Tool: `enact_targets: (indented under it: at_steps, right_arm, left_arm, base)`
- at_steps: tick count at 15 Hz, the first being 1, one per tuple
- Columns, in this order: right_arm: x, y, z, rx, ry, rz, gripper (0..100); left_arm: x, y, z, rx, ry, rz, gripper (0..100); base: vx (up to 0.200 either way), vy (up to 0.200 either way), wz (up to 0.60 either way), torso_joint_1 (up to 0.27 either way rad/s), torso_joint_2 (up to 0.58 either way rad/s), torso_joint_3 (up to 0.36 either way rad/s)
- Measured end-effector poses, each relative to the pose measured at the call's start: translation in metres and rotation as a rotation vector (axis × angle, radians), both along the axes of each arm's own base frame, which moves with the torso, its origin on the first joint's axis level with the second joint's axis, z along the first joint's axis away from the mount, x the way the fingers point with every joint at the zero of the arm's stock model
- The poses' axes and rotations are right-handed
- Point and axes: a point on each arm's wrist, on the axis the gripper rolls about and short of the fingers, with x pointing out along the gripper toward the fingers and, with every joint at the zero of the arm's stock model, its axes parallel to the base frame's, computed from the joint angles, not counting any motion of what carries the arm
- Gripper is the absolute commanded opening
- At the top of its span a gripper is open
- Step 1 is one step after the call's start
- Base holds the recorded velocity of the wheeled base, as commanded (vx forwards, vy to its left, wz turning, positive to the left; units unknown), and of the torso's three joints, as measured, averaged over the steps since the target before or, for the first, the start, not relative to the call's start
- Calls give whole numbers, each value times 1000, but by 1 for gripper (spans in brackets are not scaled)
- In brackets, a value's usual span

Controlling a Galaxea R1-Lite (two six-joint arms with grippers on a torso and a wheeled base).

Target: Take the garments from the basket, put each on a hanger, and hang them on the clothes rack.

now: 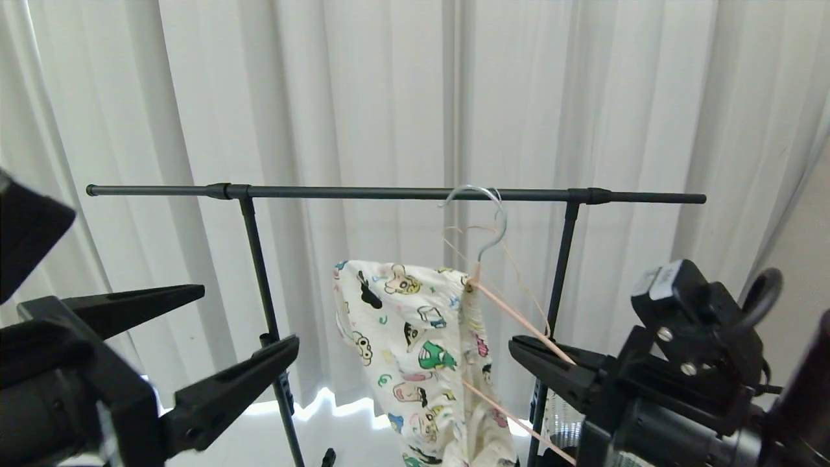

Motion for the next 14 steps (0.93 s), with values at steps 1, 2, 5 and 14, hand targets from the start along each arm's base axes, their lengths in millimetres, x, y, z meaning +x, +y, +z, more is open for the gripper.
enact_targets:
  at_steps: [1,2,5,14]
  right_arm:
    - [-7,-10,-3,-7,1,43,0]
    - [-14,-16,-5,-10,2,83,0]
    - [-31,-24,-10,-15,5,183,0]
    - [-49,-29,-24,-101,-62,393,0]
  left_arm:
    - [-6,10,-4,26,-16,-91,100]
    - [-10,18,-8,52,-32,-181,100]
    - [-11,20,-16,97,-83,-343,100]
    - [2,-2,-58,159,-36,-680,100]
  base:
    - [0,0,0,0,0,0]
    - [0,0,0,0,0,0]
    - [0,0,0,0,0,0]
    - [0,0,0,0,0,0]
